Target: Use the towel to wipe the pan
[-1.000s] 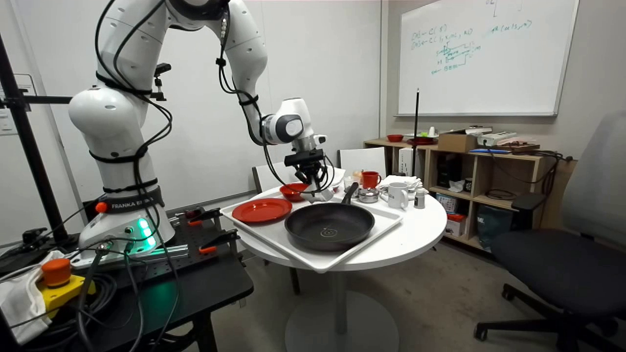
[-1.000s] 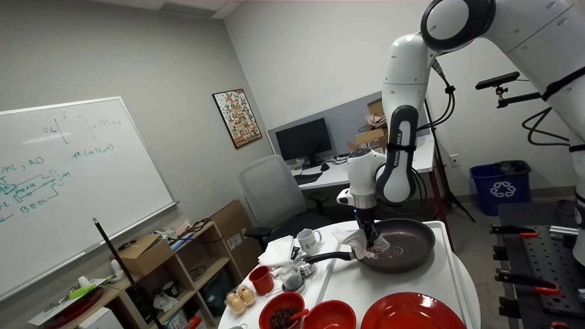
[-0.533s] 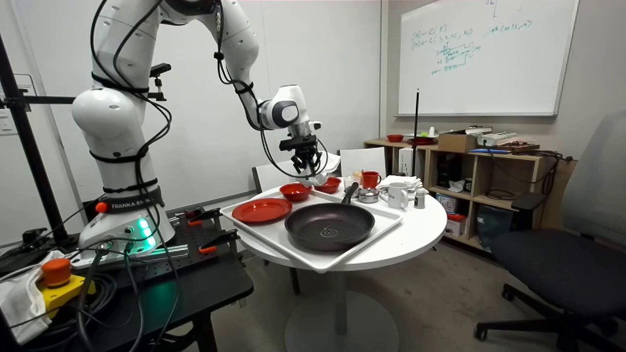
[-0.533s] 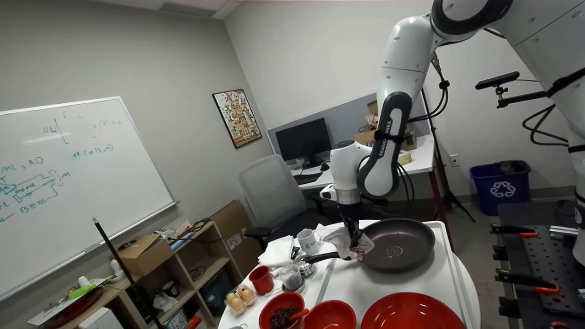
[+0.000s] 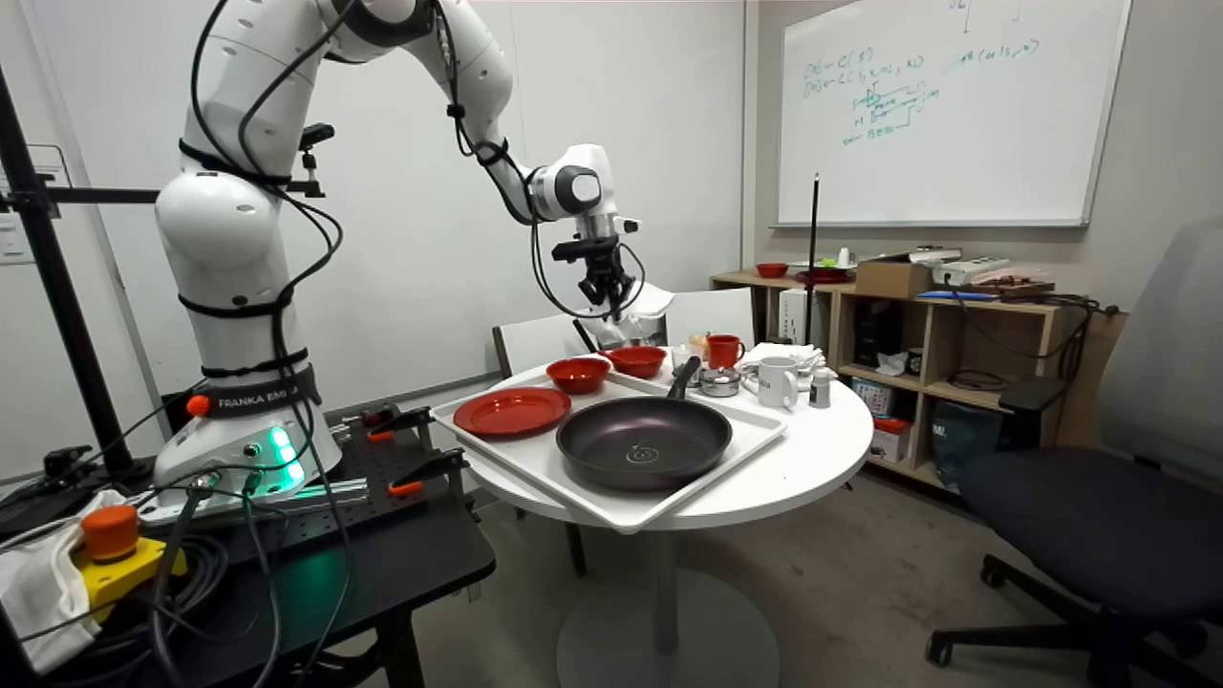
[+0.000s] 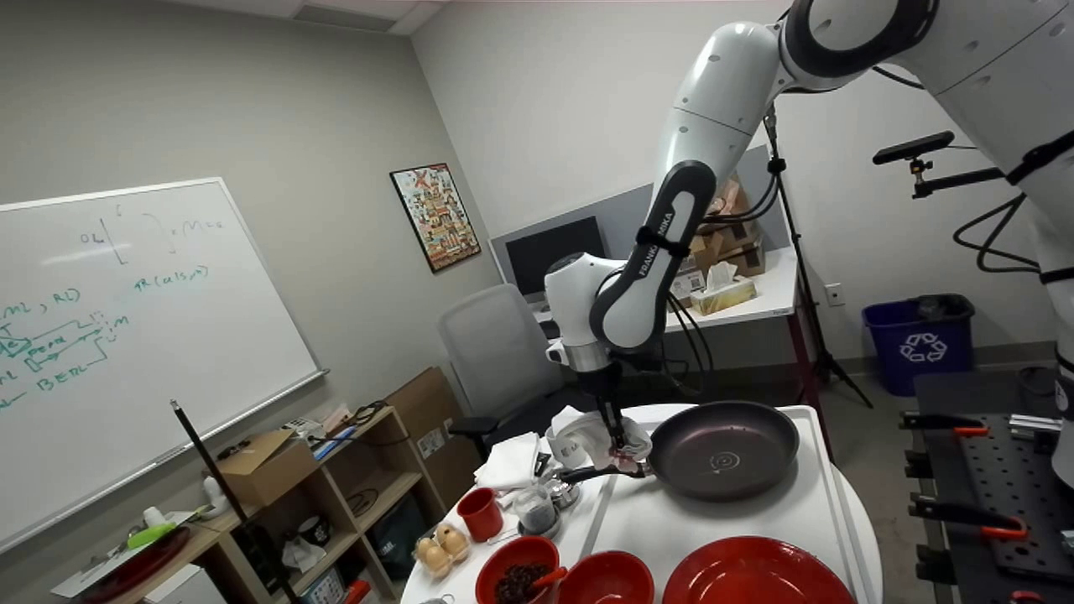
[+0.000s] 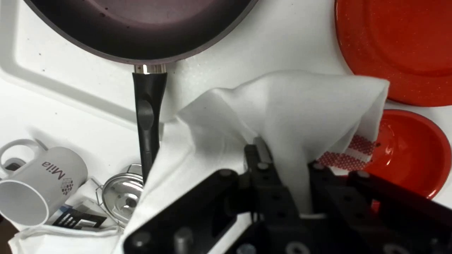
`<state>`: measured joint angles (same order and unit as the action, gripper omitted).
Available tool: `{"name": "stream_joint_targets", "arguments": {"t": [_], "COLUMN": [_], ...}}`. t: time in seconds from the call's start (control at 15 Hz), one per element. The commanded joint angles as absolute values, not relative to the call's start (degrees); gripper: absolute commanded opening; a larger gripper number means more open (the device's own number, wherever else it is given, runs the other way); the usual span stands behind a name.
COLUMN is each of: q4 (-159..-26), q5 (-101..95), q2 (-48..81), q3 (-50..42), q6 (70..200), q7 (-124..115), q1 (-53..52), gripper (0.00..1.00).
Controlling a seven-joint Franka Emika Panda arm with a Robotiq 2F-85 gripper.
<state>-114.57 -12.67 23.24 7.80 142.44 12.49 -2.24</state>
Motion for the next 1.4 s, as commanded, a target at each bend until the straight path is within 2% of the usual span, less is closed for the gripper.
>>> {"name": "stream_joint_targets", "arguments": {"t": [0.0,0.73,1.33], "q4": [-103.69,-80.07,-73.45], "q5": [-11.19,-8.98,-9.89], "q2": [29.64,49.18,58.7], "q3": [5.77,4.84,4.87], "q6": [133.11,117.46,115.57], "q7": [8.17,6.48,6.98], "q1": [-5.01,-6.03,-8.17], "gripper": [0.04,0.04,0.04]}}
